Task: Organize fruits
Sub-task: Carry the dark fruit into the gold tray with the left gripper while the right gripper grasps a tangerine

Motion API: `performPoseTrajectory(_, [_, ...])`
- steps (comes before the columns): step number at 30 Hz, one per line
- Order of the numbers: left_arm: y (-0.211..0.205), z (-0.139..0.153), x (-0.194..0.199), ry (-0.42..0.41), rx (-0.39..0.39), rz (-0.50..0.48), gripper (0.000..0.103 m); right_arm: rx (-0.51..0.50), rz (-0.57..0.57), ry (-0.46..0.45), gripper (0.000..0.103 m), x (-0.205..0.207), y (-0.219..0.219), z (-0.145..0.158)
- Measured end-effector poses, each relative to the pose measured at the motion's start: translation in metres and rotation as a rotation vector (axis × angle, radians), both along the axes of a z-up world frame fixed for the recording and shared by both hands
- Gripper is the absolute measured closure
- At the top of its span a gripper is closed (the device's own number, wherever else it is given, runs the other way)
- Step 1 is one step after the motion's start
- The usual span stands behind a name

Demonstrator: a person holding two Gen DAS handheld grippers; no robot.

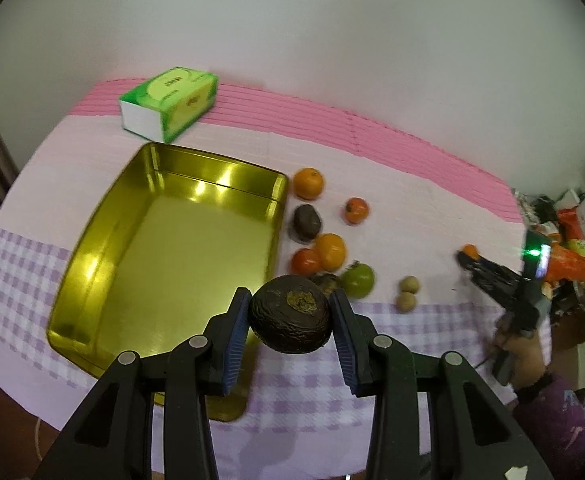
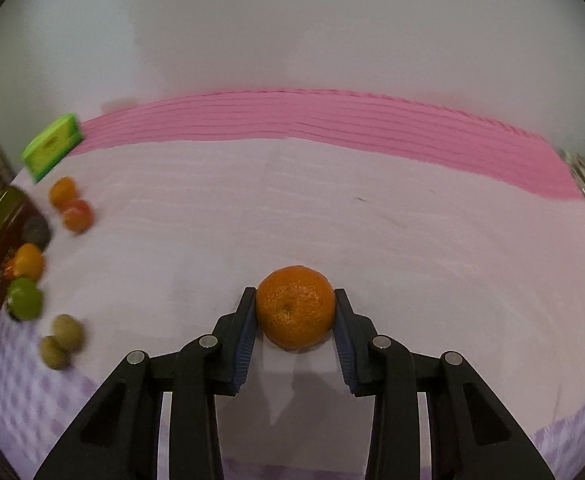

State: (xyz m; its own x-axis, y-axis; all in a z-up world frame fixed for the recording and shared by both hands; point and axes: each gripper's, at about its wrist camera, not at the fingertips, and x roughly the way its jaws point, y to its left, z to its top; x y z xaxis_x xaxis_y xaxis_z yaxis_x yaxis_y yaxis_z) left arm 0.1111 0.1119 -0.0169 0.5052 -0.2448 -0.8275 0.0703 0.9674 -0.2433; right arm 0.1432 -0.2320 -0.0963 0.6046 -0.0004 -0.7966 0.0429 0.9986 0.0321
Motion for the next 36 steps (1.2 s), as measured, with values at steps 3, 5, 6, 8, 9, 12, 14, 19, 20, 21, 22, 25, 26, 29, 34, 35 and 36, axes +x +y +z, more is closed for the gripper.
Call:
performPoseTrajectory(3, [0.007,-0.007,0.009,0.006,0.053,0.007,0.067,-0.001,-0.026,-0.012,0.066,-0.003,-0.007,0.000])
performPoseTrajectory(5, [0.011,-0.012,0.015,0.008,0.076,0.005,0.067,-0.009,-0.031,-0.014,0.066,0.000,-0.002,0.001])
performPoseTrajectory(6, [0.014,-0.015,0.019,0.007,0.100,0.008,0.067,-0.013,-0.031,-0.014,0.066,-0.001,-0.002,0.001])
performPoseTrajectory(8, [0.018,-0.019,0.024,0.008,0.128,0.009,0.067,-0.011,-0.031,-0.014,0.066,0.002,-0.002,0.000])
performPoseTrajectory(9, [0.021,-0.021,0.028,0.012,0.137,0.009,0.067,-0.011,-0.031,-0.013,0.066,0.002,-0.001,0.001])
performPoseTrajectory(12, [0.026,-0.027,0.035,0.012,0.166,0.006,0.067,-0.019,-0.031,-0.015,0.066,-0.001,-0.002,0.002])
performPoseTrajectory(14, [0.028,-0.030,0.043,0.010,0.200,-0.003,0.067,-0.028,-0.028,-0.014,0.065,0.004,0.001,0.001])
performPoseTrajectory(19, [0.034,-0.035,0.064,0.014,0.257,-0.013,0.067,-0.029,-0.030,-0.018,0.065,0.001,0.001,0.001])
performPoseTrajectory(20, [0.034,-0.035,0.068,0.013,0.268,-0.017,0.067,-0.028,-0.030,-0.019,0.065,0.000,0.000,0.001])
performPoseTrajectory(21, [0.034,-0.035,0.072,0.012,0.281,-0.022,0.067,-0.028,-0.030,-0.019,0.065,0.000,0.000,0.000])
performPoseTrajectory(22, [0.034,-0.036,0.076,0.011,0.297,-0.027,0.067,-0.029,-0.030,-0.020,0.065,0.000,0.000,0.000])
performPoseTrajectory(25, [0.033,-0.039,0.087,0.020,0.334,-0.046,0.067,-0.028,-0.029,-0.019,0.065,0.001,0.000,0.000])
performPoseTrajectory(26, [0.032,-0.041,0.090,0.022,0.347,-0.054,0.067,-0.028,-0.029,-0.019,0.065,0.000,0.000,0.000])
performPoseTrajectory(29, [0.029,-0.046,0.098,0.027,0.404,-0.073,0.067,-0.027,-0.029,-0.019,0.065,0.000,0.000,0.001])
performPoseTrajectory(34, [0.031,-0.052,0.110,0.044,0.432,-0.073,0.067,-0.022,-0.029,-0.020,0.065,0.001,0.000,0.001])
performPoseTrajectory(35, [0.031,-0.053,0.112,0.044,0.441,-0.074,0.066,-0.023,-0.030,-0.021,0.065,0.001,0.000,0.001])
performPoseTrajectory(36, [0.031,-0.054,0.115,0.044,0.456,-0.074,0.065,-0.022,-0.030,-0.021,0.065,0.001,0.000,0.001])
